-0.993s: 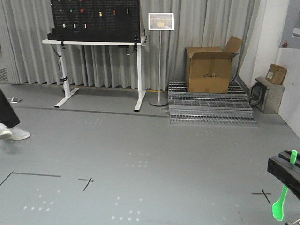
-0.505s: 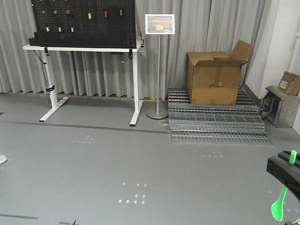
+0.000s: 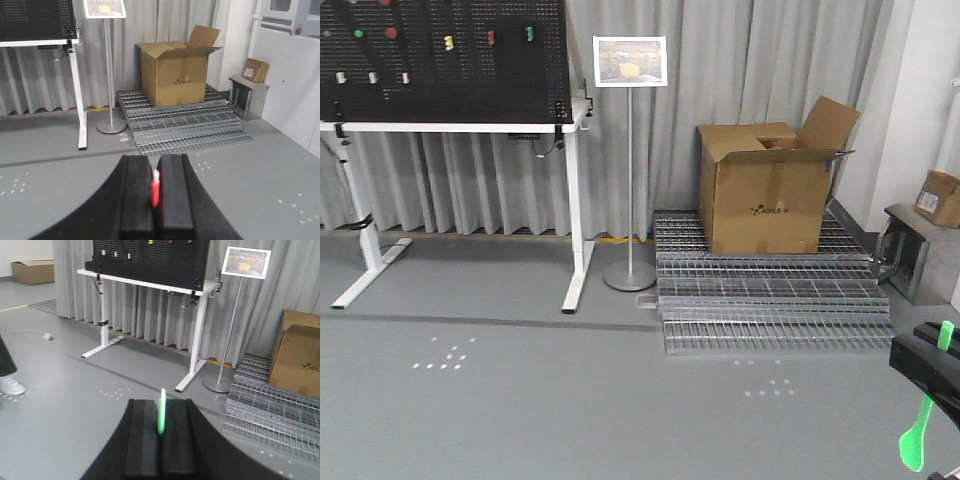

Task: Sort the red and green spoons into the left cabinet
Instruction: 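Drive the base across the room to the open white cabinet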

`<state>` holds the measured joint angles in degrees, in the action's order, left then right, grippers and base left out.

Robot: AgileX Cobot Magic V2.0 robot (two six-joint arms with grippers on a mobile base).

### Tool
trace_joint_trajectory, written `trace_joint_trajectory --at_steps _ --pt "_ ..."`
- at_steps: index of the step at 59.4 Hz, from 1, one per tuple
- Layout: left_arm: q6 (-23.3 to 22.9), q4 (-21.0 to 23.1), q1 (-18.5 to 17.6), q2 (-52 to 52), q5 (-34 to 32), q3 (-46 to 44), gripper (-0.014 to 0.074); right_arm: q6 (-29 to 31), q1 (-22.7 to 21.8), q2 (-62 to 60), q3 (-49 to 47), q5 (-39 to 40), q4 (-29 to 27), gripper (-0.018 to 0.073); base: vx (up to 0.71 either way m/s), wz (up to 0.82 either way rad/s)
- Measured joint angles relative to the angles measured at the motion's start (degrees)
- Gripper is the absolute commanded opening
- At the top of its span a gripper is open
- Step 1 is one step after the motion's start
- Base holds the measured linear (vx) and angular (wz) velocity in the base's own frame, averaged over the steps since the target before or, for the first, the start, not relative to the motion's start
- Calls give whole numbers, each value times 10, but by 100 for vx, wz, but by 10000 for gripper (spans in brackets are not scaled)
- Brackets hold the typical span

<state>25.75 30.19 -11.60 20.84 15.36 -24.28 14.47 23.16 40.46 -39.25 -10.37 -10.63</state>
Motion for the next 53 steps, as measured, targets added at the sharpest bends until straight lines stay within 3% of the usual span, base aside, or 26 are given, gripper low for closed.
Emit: trace_joint_trajectory --at_steps 53 --pt "0 0 0 0 0 0 2 0 0 0 0 0 0 -4 67 -17"
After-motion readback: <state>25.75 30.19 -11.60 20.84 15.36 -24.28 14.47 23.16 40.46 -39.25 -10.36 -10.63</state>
